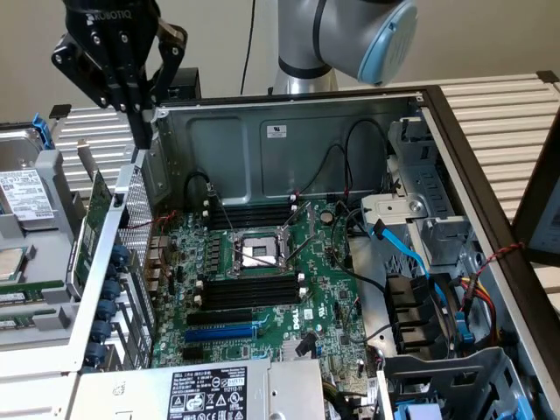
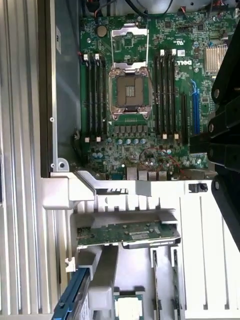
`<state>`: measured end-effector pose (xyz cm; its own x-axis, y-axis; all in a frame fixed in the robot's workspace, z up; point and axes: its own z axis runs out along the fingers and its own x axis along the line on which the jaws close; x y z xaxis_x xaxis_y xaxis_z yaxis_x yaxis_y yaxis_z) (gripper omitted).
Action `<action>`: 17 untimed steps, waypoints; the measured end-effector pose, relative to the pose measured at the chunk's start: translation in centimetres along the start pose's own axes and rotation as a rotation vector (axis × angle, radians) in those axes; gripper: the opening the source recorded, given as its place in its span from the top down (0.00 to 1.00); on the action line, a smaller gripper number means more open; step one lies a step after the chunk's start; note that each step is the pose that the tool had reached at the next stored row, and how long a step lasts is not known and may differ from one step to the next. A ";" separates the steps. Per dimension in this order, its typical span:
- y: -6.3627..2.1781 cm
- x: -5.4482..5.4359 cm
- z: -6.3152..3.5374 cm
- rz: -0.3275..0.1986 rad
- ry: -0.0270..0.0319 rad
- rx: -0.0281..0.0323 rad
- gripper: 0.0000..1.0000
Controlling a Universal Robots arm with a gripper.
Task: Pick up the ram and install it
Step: 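Reach for the ram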
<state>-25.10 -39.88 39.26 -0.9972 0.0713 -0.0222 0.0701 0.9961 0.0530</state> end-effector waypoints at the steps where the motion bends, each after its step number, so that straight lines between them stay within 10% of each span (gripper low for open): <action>1: -0.03 0.5 -0.01 0.000 0.0000 0.0000 0.89; 17: -0.54 7.7 -0.20 0.000 -0.0015 -0.0001 0.89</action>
<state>-32.82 -39.88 39.26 -0.9972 0.0712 -0.0237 0.0698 0.9961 0.0530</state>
